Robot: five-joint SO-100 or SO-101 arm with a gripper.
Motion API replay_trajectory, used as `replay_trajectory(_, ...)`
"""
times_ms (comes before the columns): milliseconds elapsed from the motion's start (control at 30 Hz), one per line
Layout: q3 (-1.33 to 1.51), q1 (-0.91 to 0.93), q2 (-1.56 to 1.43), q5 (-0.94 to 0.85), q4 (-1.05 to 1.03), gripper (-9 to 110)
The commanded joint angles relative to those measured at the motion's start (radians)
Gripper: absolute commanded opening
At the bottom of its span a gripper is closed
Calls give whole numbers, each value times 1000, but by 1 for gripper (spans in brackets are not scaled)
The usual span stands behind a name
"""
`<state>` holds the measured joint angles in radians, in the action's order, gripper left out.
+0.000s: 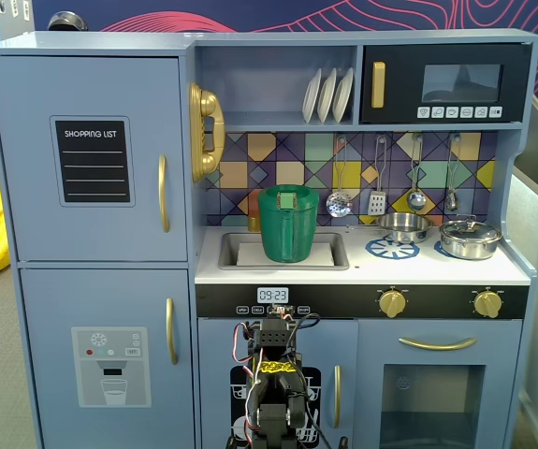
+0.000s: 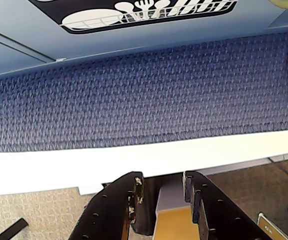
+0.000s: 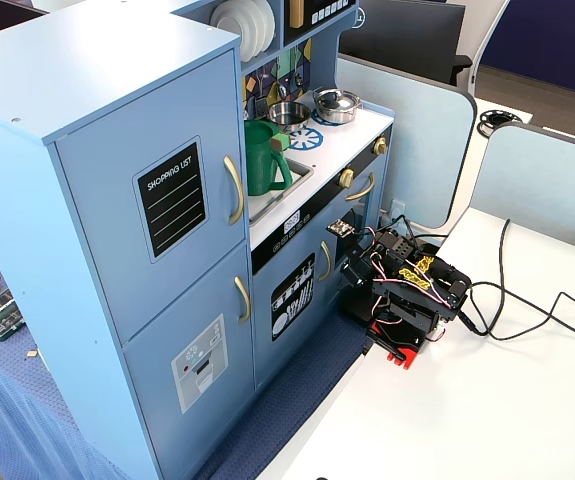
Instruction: Open the left cabinet door
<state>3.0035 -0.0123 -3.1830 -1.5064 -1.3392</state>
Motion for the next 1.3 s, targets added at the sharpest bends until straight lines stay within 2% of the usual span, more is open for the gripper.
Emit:
replay_trajectory(0,-6,-2,5,-37,-193,0)
replay_trajectory(267,-6,-11,5,-54,-192,0)
replay_trajectory(367,-8,-48,6,-32,-112,0)
replay_trajectory(500,-34,-147,32,-23,166,0)
replay_trajectory(600,-100,-242,120,-66,434,0)
replay_trajectory(767,-276,-431,218,-169,750,2)
replay_trajectory(967,-538,-614,374,-265,937,7)
replay_trajectory(1067,-640,-640,453,-270,1028,14)
replay_trajectory(1267,-822,-660,598,-268,1149,18)
